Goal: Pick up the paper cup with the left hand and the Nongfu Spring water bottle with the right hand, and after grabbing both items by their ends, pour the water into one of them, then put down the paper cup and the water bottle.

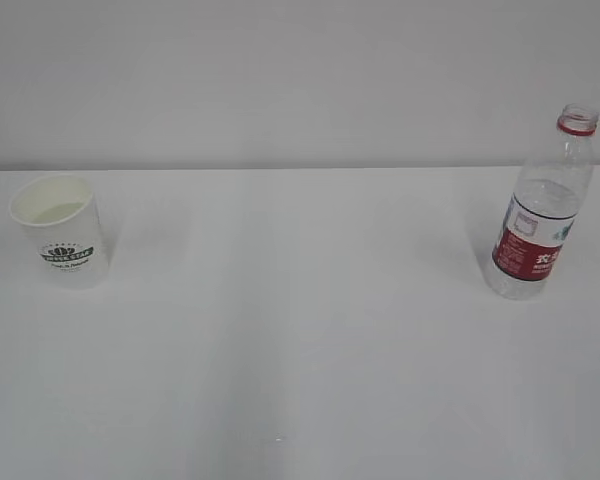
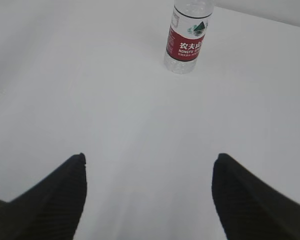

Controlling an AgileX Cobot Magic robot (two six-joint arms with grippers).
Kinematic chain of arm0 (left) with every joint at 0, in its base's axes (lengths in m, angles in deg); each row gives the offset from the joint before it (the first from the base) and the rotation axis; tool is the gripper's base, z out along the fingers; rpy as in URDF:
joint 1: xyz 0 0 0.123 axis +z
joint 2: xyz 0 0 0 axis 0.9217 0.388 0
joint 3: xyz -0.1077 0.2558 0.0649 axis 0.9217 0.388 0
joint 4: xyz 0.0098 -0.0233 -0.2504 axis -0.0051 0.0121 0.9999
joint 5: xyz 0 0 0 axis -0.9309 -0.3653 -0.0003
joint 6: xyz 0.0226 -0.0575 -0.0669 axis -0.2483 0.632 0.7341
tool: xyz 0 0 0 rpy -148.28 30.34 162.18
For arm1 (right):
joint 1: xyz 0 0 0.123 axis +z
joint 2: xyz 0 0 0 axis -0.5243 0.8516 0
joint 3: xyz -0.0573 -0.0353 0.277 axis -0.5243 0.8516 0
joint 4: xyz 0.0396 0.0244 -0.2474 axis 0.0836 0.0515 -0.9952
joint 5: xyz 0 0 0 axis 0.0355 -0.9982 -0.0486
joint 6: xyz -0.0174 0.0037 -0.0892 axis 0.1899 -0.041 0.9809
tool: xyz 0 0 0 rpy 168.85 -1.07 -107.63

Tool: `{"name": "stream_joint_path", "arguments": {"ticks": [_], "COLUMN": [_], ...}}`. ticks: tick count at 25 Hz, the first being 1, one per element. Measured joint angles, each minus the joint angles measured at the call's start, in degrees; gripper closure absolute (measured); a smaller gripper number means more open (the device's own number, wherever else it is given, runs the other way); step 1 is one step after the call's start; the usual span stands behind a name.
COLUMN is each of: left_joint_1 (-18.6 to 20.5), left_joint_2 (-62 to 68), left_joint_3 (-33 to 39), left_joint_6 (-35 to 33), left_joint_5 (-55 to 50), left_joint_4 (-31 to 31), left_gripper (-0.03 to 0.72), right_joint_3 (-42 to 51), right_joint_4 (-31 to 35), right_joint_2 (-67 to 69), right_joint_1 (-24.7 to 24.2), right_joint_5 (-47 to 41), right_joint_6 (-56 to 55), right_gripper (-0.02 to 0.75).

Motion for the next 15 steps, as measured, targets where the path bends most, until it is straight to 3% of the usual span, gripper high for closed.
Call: {"name": "stream_joint_path", "arguments": {"ticks": [8, 15], "left_joint_1": [0.0, 0.0], "left_joint_2": [0.0, 0.0], "left_joint_3": [7.5, 8.4], "left_joint_6": [0.0, 0.0], "left_joint_5": [3.4, 6.2], "left_joint_4": [1.0, 0.6], "left_gripper": [0.235, 0.235], "right_joint_3": [1.0, 1.3], "right_joint_4": [0.0, 0.0], "right_joint_2": [0.0, 0.0], "right_joint_1": [0.0, 0.0], "right_joint_5": [-0.4, -0.4], "right_joint_6": [0.0, -0.7], "right_gripper": [0.15, 0.15]}}
